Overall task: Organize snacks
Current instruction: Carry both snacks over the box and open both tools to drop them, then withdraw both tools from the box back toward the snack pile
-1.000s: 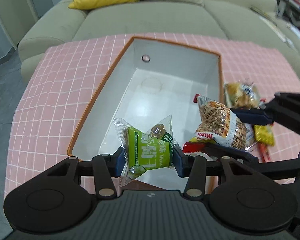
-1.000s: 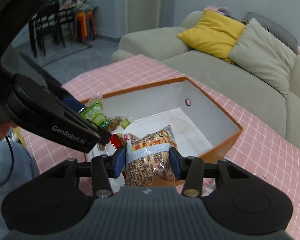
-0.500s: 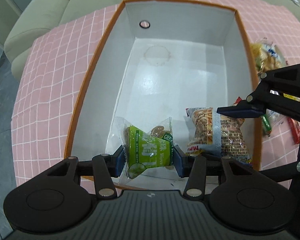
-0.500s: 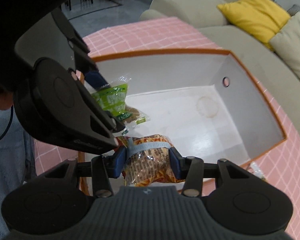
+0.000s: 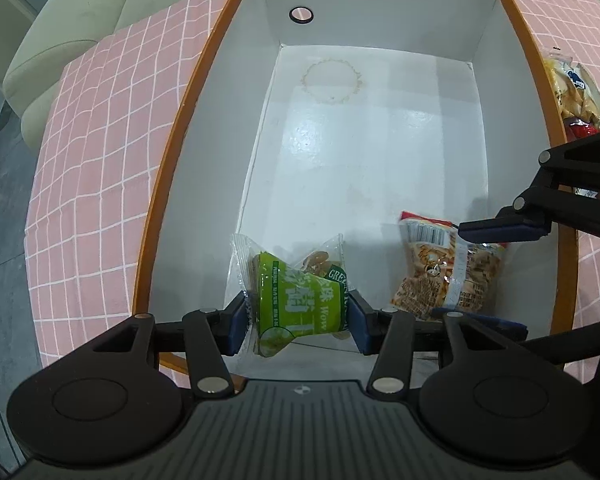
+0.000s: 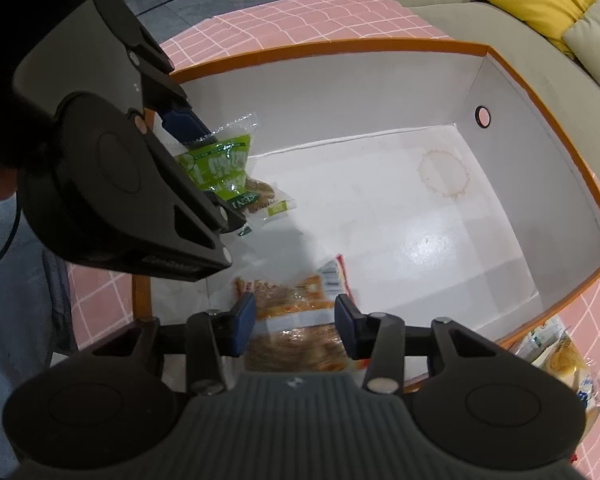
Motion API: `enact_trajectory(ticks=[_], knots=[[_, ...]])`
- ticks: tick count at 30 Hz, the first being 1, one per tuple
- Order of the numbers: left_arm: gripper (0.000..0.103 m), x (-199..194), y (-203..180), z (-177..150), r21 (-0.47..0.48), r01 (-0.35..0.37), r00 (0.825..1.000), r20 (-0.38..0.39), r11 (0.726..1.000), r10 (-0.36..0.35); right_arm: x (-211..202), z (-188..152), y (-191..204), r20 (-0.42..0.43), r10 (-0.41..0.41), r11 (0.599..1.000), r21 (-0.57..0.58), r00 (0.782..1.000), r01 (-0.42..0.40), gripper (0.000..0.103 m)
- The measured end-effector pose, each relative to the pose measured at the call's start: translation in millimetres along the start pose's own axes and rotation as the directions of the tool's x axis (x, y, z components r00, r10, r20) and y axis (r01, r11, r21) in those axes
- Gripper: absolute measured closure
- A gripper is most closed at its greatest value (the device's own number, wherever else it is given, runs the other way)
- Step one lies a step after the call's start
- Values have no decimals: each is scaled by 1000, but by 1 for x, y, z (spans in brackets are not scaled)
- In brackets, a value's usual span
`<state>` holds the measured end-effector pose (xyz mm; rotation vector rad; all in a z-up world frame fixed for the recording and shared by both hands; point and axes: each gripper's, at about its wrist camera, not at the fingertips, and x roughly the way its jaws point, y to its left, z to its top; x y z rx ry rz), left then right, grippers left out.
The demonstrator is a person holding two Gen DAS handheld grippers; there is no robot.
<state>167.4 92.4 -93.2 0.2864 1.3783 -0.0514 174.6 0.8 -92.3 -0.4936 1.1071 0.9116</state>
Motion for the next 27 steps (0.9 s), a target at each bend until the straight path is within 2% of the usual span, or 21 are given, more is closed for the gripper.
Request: enact_trajectory(ticks=[2, 6, 8, 9, 15, 21, 27], knots=[[40, -1, 1, 1, -3, -7, 1000, 2, 1000, 7, -2, 1, -1, 1, 2, 1000, 9, 1000, -2, 59], [34, -6, 3, 2, 3, -9, 1000, 11, 1000, 9, -8, 1, 0, 11, -14, 1000, 8, 1000, 14, 47], [32, -11, 3, 3, 6, -17, 1000, 21, 1000, 16, -12, 1, -1, 22, -16, 1000, 14, 1000, 16, 44], [32, -15, 3, 2, 10, -3, 998, 59, 1000, 3, -15, 0, -1, 29, -17, 1000, 21, 999, 16, 43], [29, -39, 8, 0, -13, -18, 993, 120, 1000, 19, -37, -4, -1, 84, -48, 998, 34, 995, 45, 34], [29, -69, 4, -7, -45, -24, 979, 203, 999, 33, -63, -11, 0, 159, -71, 997, 55, 985, 63, 30], [29, -98, -10, -20, -80, -2, 959, 281, 997, 25, -87, -27, 3, 210, -102, 993, 77, 972, 88, 26]])
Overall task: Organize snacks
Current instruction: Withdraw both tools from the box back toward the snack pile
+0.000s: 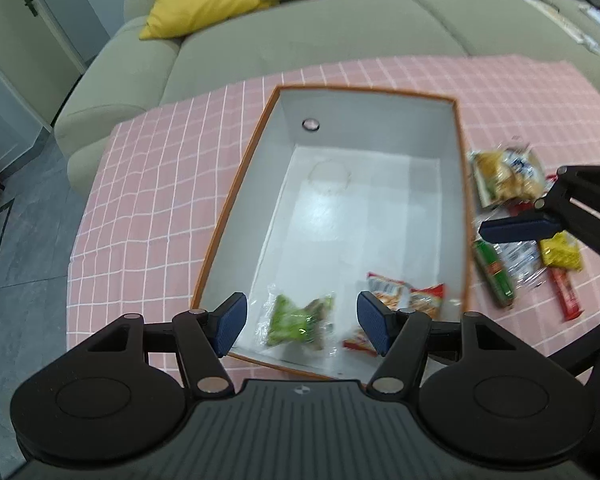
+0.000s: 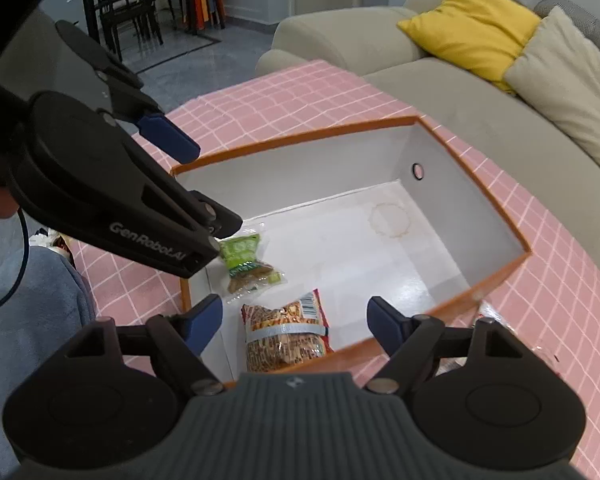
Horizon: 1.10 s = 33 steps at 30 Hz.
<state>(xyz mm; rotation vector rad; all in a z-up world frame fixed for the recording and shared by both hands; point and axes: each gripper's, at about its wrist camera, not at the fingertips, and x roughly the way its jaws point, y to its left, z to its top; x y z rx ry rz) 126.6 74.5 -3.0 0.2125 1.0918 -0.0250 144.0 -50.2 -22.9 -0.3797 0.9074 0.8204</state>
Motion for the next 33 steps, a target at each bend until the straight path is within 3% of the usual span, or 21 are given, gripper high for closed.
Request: enact_trajectory(ticks=[14, 20, 33], knots=[[29, -44, -45, -25, -60, 79, 992, 103, 995, -73, -62, -48, -8, 99, -118, 992, 51, 988, 114, 22], [29, -56, -71, -39, -80, 137, 981, 151, 987, -124, -82, -81, -14, 133, -187, 975, 149, 973, 167, 22], [29, -31, -117, -65, -132, 312, 939, 194, 941, -284, -90, -169, -33, 117, -353, 864, 420, 928, 276, 27]])
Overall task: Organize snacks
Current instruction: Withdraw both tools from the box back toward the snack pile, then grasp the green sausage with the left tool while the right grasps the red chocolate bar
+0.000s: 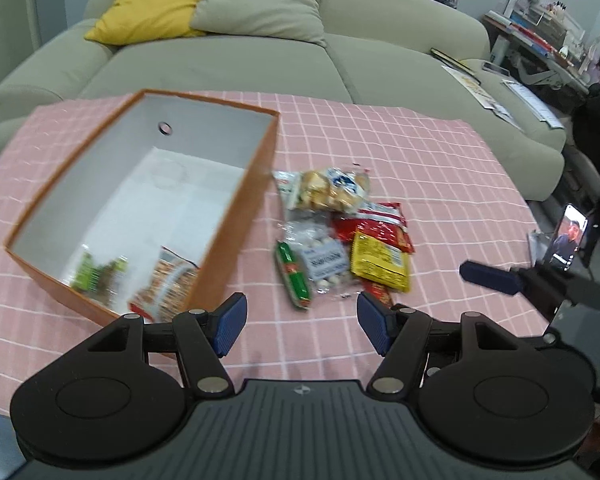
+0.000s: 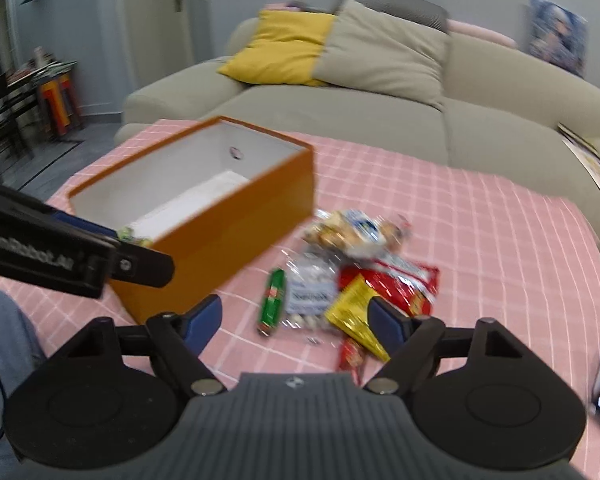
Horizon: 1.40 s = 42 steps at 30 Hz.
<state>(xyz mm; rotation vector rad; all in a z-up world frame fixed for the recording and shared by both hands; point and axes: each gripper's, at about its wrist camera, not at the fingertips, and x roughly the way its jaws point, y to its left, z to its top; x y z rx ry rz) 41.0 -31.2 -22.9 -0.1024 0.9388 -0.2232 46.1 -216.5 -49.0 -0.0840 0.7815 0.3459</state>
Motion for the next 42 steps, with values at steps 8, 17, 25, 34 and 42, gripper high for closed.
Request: enact_trajectory(ticks=[8, 17, 25, 34, 42], knots=[[29, 34, -5, -18, -27, 44, 999, -19, 999, -45, 18, -35, -24, -65, -69, 993, 89, 995, 75, 27], [39, 74, -5, -19, -55, 14, 998, -55, 998, -18, 48, -46, -42, -127, -84, 988, 118, 988, 100, 34], [42, 113, -3, -13, -58, -16, 994, -105, 998, 9, 82, -39, -42, -186, -52, 991, 114, 981, 74, 47], [58, 151, -1, -8, -19, -63, 981, -183, 998, 58, 109, -37, -50, -246, -13, 988, 149, 969, 51, 55], [75, 161, 2, -4, -23, -37, 980, -195, 999, 32, 118, -38, -51, -270, 1, 988, 148, 963, 41, 74]])
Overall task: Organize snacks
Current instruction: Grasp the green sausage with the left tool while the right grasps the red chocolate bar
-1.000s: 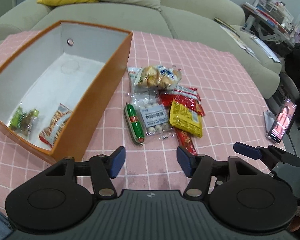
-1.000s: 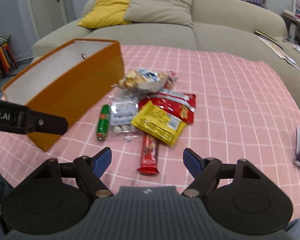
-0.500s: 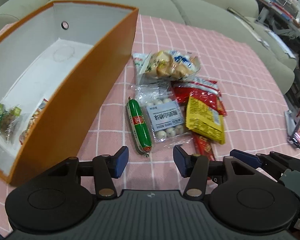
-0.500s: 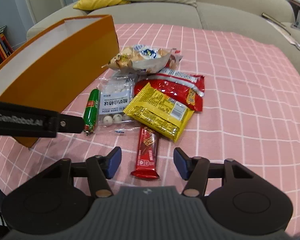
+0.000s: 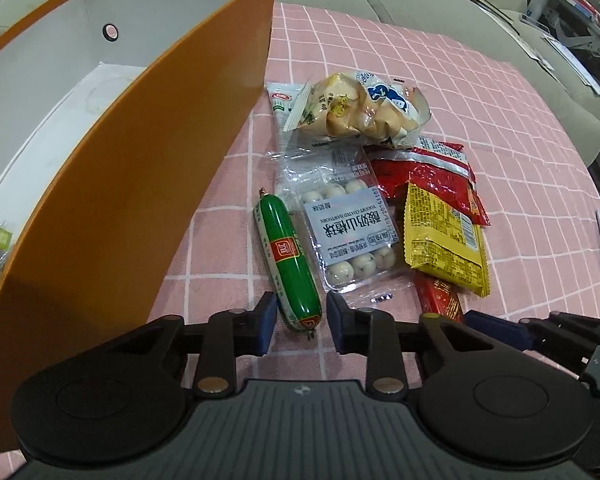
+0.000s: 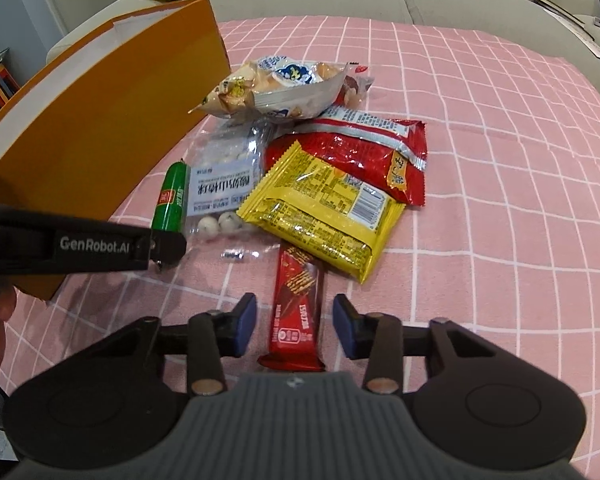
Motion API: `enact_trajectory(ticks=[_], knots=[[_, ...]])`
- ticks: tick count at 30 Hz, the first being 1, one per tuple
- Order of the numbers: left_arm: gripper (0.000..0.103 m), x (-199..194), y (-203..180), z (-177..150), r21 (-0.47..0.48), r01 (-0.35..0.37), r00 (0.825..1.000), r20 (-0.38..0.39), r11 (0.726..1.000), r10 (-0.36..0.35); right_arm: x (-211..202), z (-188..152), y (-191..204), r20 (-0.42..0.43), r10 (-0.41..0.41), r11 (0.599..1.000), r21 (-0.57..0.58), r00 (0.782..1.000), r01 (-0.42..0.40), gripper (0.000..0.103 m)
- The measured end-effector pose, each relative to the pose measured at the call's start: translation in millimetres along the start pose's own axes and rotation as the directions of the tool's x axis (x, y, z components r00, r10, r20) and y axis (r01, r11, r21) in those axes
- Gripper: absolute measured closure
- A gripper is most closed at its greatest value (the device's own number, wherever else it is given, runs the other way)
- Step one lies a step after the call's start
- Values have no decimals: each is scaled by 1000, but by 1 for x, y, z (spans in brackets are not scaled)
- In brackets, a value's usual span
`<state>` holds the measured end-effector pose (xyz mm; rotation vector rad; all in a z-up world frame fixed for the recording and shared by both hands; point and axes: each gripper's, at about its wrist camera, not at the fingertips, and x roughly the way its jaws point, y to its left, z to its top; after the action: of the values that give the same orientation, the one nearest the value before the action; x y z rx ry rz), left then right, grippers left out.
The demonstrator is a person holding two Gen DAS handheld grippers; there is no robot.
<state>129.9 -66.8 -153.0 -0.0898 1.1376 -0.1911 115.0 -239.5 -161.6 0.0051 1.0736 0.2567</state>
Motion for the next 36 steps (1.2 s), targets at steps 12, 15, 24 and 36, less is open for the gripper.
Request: enact_trajectory(ticks=[12, 15, 24, 36], knots=[[78, -20, 2, -30, 31, 29, 986, -164, 999, -23, -18, -22, -2, -53, 10, 1000, 6, 999, -10, 82], [78, -26, -1, -41, 63, 35, 978, -209, 997, -21, -23, -29, 0, -69, 19, 1000, 15, 997, -18, 82], [57, -27, 1, -45, -13, 11, 994, -111, 1000, -12, -23, -28, 3, 0, 19, 1000, -4, 1000, -19, 58], [59, -14, -12, -47, 49, -41, 997, -64, 998, 44, -8, -22, 7, 42, -42, 999, -19, 998, 42, 57]])
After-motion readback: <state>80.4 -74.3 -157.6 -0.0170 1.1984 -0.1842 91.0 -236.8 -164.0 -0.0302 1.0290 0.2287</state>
